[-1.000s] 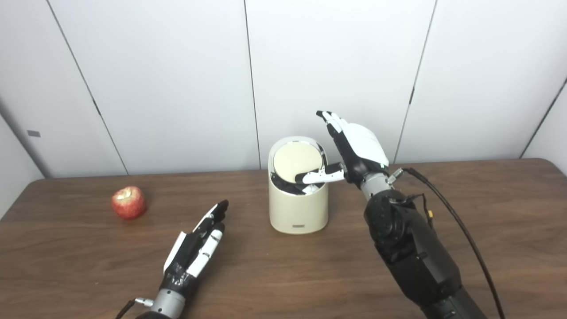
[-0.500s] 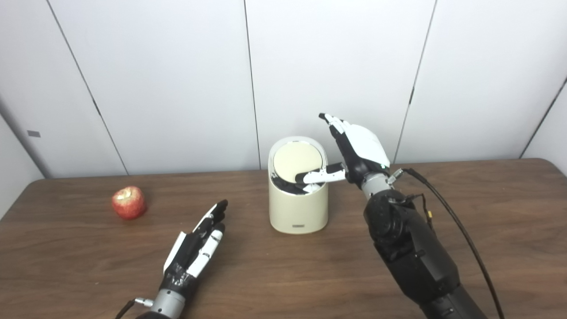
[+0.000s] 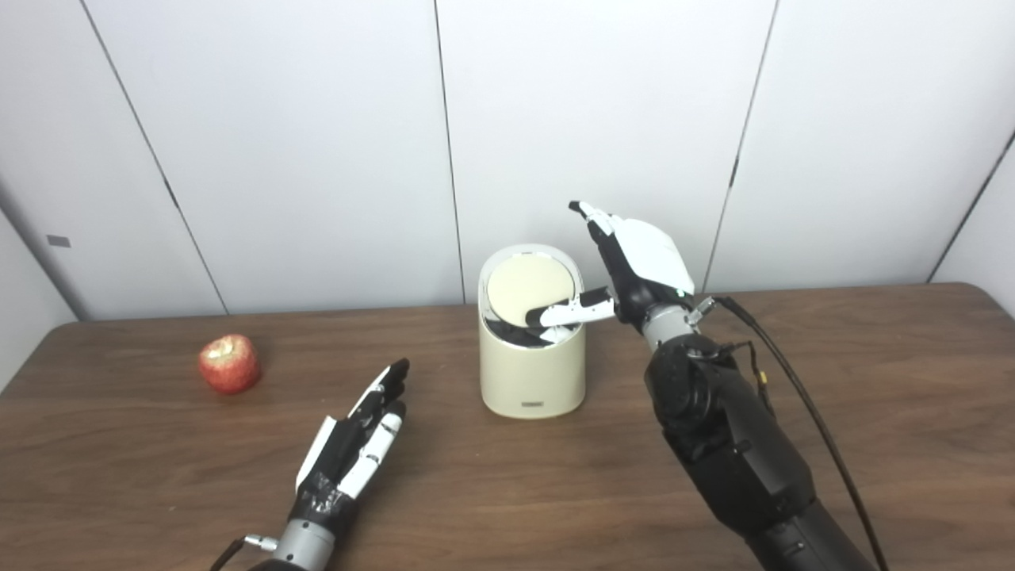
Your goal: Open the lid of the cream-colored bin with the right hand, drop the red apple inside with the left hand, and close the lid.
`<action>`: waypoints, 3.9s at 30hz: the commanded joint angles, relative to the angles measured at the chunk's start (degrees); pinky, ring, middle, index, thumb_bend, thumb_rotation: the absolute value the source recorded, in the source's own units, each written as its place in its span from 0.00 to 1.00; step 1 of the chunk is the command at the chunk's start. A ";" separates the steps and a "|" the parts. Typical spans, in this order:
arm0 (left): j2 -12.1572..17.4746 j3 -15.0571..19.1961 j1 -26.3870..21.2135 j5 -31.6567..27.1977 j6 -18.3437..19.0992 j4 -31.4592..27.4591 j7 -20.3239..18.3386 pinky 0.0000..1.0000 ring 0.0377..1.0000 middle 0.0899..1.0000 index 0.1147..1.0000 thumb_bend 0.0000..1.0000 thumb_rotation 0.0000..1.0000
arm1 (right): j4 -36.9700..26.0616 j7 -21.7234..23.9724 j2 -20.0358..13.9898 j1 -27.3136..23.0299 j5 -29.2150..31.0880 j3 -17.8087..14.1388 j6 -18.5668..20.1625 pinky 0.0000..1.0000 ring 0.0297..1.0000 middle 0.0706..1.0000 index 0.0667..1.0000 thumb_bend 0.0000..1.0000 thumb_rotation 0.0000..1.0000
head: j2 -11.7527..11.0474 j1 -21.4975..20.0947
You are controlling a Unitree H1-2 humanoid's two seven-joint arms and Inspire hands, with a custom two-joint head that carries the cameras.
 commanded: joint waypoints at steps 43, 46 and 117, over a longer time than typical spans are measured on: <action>0.13 -0.70 -0.90 0.83 -0.33 -1.11 0.65 0.99 1.00 1.00 0.98 0.29 0.68 | -4.64 0.07 -1.74 2.32 9.26 -3.78 -6.49 0.93 0.96 0.96 0.97 1.00 0.96 | -1.28 -0.04; 0.12 -0.70 -0.87 0.93 -0.34 -1.36 0.76 0.99 1.00 1.00 0.98 0.29 0.68 | -6.67 -1.07 -2.25 4.67 11.11 -4.88 -10.51 0.92 0.97 0.98 0.99 1.00 0.99 | -1.20 -0.10; 23.46 4.76 -13.02 50.97 7.81 -5.35 15.58 0.56 0.72 0.78 0.80 1.00 0.37 | -7.22 -19.83 2.11 34.25 18.76 -17.09 -44.44 0.66 0.74 0.75 0.72 0.31 0.60 | -2.64 4.71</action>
